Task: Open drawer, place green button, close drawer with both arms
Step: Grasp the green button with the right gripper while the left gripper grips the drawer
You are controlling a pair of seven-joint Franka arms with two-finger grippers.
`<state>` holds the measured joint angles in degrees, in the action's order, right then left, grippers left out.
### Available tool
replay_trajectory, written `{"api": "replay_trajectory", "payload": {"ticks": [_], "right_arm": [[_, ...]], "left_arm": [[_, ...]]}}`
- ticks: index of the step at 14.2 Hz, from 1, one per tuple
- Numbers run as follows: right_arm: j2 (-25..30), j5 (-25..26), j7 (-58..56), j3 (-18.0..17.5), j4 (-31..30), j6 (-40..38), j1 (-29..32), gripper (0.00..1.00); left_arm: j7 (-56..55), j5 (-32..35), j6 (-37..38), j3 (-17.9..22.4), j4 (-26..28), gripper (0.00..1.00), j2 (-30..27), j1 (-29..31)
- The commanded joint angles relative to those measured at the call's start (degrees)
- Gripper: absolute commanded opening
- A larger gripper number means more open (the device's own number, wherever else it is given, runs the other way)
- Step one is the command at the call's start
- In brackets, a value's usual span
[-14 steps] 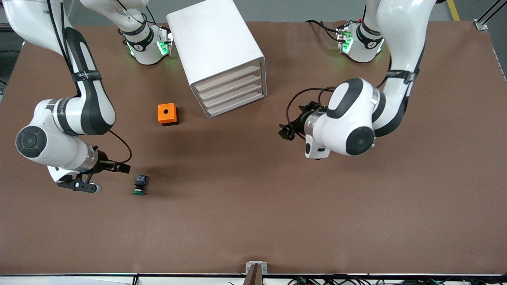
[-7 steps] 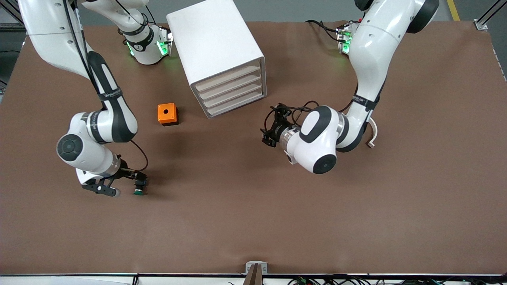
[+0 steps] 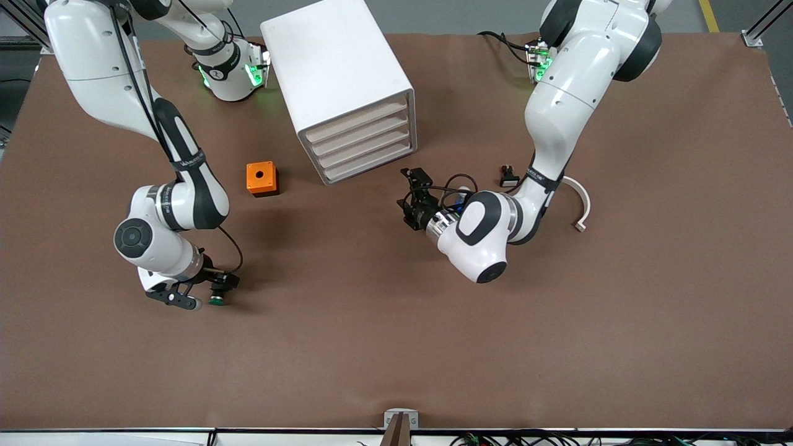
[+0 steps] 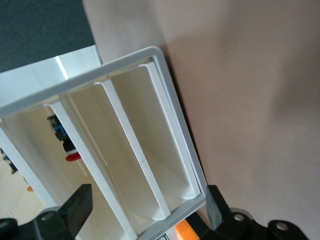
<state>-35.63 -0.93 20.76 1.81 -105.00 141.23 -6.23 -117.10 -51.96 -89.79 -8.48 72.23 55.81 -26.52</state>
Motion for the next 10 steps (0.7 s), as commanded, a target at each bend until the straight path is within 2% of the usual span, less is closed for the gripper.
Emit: {"api": "replay_trajectory", "payload": {"ticks": [1, 3, 6, 10], "right_arm": [[-1.54, 1.2, 1.21, -0.31, 1.46, 0.01, 0.52, 1.0], [-2.25, 1.2, 1.21, -0.31, 1.99, -0.08, 0.69, 1.0], [-2.34, 1.11, 1.13, -0.4, 2.25, -0.26, 0.61, 0.91], [-3.39, 1.02, 1.04, -0.4, 3.48, -0.52, 0.34, 0.78]], "left_arm": [[-6.2, -2.7, 1.29, -0.74, -2.0, 0.99, 2.01, -0.55], [-9.98, -5.51, 1.29, -0.83, -1.65, 0.86, 3.33, -1.25], [-10.35, -5.87, 1.38, -0.83, -1.57, 0.6, 4.48, -2.57], [-10.26, -6.84, 2.69, -1.36, 0.45, 0.51, 5.18, -4.41]]}}
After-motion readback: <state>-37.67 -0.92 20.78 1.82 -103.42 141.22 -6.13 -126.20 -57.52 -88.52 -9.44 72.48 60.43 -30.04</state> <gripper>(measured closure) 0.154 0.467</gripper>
